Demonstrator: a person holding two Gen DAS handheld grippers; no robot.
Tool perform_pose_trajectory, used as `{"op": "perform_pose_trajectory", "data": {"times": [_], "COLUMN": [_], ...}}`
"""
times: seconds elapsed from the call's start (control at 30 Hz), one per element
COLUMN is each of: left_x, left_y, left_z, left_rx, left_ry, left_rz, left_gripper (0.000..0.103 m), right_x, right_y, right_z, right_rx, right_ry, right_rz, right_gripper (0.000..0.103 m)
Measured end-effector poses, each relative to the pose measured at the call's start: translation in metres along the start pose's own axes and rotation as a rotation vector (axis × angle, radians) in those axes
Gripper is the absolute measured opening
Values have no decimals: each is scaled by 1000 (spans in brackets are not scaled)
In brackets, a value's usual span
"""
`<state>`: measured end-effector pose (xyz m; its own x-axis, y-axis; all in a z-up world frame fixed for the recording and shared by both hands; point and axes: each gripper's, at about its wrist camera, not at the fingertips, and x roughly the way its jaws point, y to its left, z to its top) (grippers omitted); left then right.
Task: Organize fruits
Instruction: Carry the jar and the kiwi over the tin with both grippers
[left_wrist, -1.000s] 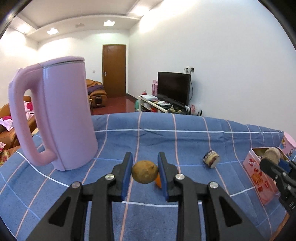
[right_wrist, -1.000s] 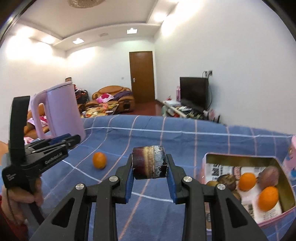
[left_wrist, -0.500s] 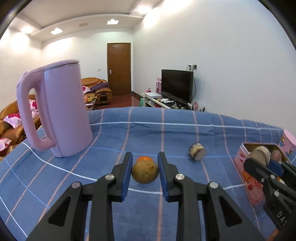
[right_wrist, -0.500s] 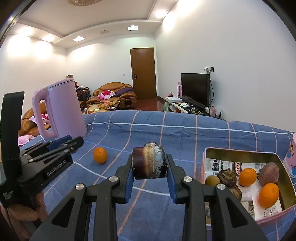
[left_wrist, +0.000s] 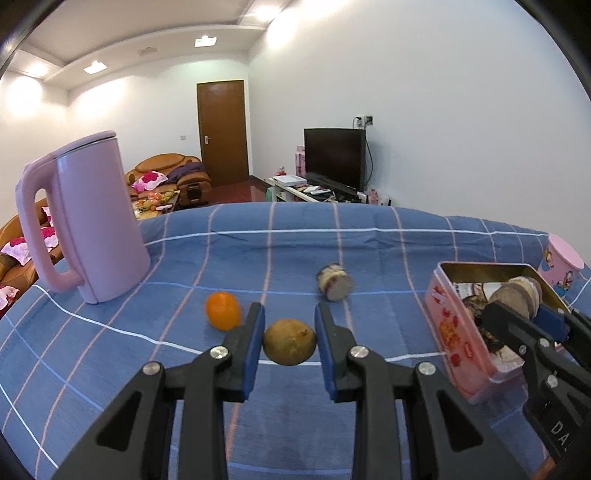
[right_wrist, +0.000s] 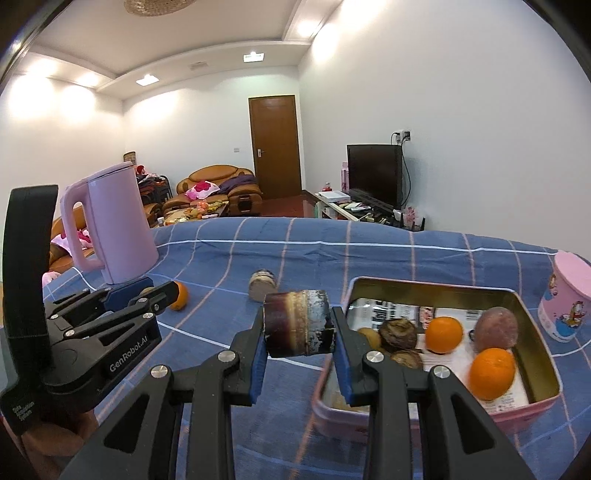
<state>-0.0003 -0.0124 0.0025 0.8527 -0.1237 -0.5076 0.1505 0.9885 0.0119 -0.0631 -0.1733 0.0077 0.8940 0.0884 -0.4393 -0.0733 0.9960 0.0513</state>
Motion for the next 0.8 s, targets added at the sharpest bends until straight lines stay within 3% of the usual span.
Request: {"op": "perform_pose_trajectory", "data": {"times": [0.8], "left_x": [-9], "left_y": [-70], "left_z": [-4], "left_rx": [27], "left_ry": [22], "left_rz": [-63], "left_gripper": [30], "right_x": [-28], "right_y": [-60], "right_z": [-3], "right_rx": [33], "right_ry": [-34], "right_rz": [-49], "right_gripper": [33]}}
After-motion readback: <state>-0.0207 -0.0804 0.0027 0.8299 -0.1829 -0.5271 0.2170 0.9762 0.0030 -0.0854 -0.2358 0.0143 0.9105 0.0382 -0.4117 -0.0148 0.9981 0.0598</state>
